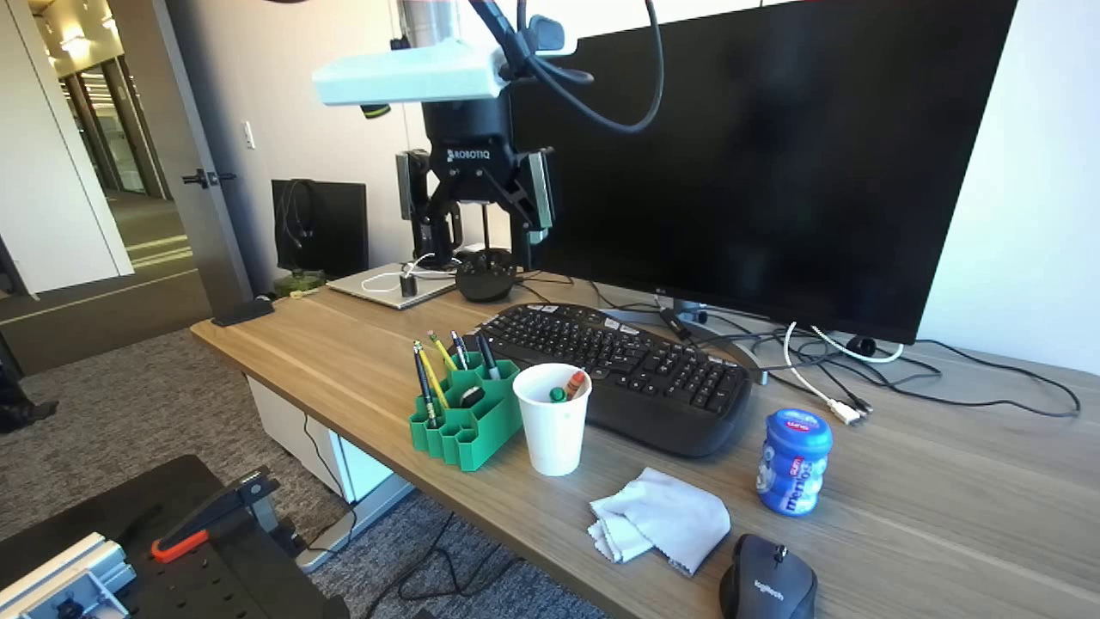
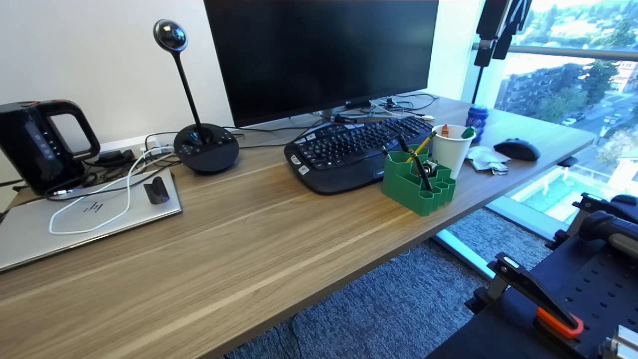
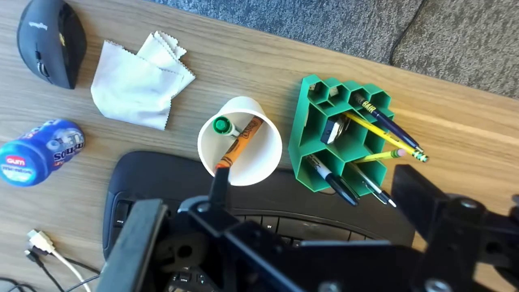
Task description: Move the black marker into the cup
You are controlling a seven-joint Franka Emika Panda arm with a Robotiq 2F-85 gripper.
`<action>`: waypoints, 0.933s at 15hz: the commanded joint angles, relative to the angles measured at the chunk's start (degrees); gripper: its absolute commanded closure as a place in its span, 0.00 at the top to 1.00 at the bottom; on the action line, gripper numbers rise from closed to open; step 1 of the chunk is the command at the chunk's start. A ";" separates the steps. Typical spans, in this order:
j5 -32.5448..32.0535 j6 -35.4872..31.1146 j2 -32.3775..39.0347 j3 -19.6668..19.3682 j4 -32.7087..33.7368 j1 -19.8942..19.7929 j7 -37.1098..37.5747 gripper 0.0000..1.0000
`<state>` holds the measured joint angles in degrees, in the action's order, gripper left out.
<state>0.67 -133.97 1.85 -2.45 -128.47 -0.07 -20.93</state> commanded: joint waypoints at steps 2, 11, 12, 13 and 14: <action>0.10 0.24 0.63 0.54 0.14 -0.58 2.11 1.00; -0.29 2.51 2.26 0.66 1.11 -0.47 6.77 1.00; -0.15 2.58 2.41 0.63 1.29 -0.51 7.27 1.00; -0.11 2.70 2.65 0.54 1.65 -0.59 7.85 1.00; -0.37 2.90 2.94 0.46 2.01 -0.62 8.66 1.00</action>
<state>0.61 -133.51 3.74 -2.44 -128.71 -0.06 -14.57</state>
